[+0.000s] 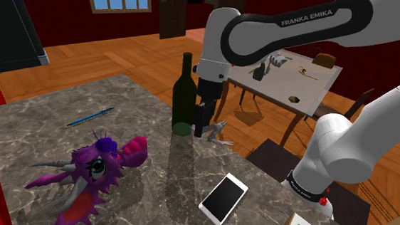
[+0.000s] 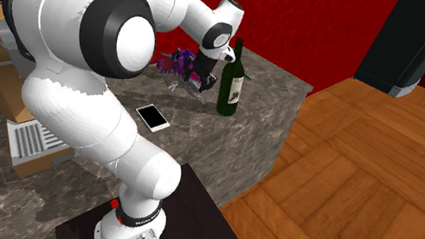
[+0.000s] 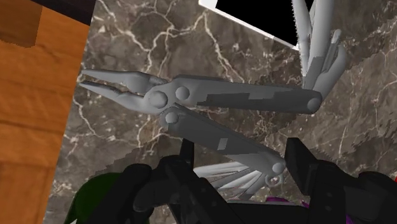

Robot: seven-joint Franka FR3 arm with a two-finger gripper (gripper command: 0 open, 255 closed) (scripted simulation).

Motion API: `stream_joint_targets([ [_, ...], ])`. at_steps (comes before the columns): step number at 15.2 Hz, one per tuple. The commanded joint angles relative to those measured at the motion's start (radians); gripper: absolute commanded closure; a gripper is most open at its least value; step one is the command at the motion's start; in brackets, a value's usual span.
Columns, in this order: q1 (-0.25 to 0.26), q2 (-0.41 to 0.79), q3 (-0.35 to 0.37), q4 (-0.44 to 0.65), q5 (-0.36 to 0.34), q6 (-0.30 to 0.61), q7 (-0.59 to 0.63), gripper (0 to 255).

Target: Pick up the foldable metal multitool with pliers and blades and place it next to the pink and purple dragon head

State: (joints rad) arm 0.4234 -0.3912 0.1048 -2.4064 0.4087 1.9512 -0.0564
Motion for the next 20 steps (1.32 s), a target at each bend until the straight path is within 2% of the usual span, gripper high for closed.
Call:
stream_joint_targets([
  [1,0.001,0.007,0.001,-0.021,0.005,0.027,-0.01,255],
  [14,0.013,0.091,0.012,-0.125,0.045,0.207,-0.075,255],
  [18,0.027,0.127,0.005,-0.15,0.058,0.265,-0.095,255],
  [20,0.039,0.127,-0.006,-0.15,0.055,0.267,-0.093,255],
])
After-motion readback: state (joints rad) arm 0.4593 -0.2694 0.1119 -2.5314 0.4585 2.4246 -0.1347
